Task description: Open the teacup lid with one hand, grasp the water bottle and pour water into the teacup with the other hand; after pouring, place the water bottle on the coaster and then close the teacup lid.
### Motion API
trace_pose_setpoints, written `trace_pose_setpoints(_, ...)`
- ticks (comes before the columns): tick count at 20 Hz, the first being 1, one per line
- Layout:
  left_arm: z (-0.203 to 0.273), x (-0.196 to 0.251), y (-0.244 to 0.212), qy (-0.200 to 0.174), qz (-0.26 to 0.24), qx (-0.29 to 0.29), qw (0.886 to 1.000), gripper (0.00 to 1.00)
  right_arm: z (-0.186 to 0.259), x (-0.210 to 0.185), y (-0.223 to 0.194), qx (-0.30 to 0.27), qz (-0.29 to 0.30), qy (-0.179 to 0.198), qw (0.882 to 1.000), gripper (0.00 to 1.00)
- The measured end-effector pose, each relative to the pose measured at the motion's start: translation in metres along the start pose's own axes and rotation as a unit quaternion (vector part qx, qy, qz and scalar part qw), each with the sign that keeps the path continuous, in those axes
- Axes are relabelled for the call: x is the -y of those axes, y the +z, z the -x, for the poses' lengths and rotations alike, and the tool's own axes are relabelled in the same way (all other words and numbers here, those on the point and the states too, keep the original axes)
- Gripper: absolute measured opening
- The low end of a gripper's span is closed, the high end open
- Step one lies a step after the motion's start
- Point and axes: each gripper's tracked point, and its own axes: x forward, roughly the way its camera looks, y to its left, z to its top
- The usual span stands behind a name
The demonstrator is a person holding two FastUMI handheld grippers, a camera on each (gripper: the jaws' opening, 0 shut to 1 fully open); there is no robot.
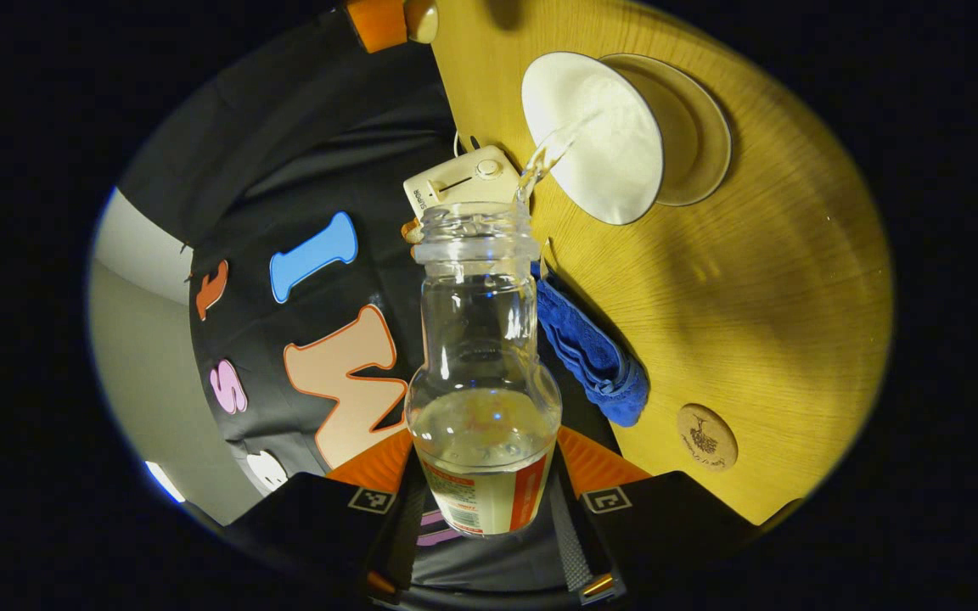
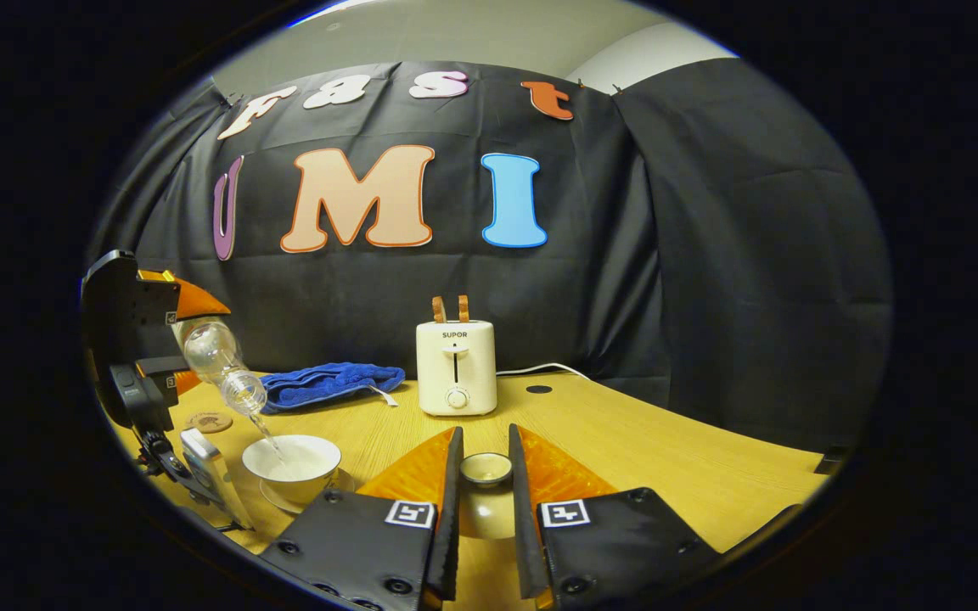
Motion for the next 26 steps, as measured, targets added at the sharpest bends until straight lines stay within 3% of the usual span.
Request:
trace_pose_setpoints(14, 0.003, -0.015, 0.003, 0.022, -0.041, 0.004, 0.999, 0.64, 0.000, 0.000, 0.000, 0.000, 0.000, 0.000, 1.000, 0.31)
trace_pose_setpoints(18, 0.001, 0.014, 0.005, -0.007, 0.039, 0.003, 0.999, 0.64, 0.001, 0.000, 0.001, 0.001, 0.000, 0.000, 1.000, 0.31)
trace_pose_setpoints(21, 0.001, 0.036, 0.009, -0.027, 0.124, 0.013, 0.992, 0.63, 0.000, 0.000, 0.000, 0.001, 0.000, 0.000, 1.000, 0.31)
trace_pose_setpoints(24, 0.002, 0.057, 0.011, -0.048, 0.221, 0.010, 0.974, 0.62, 0.000, 0.000, 0.000, 0.001, 0.000, 0.000, 1.000, 0.31)
trace_pose_setpoints(26, 0.005, 0.063, 0.011, -0.051, 0.297, 0.005, 0.953, 0.64, 0.000, 0.000, 0.000, 0.001, 0.000, 0.000, 1.000, 0.31)
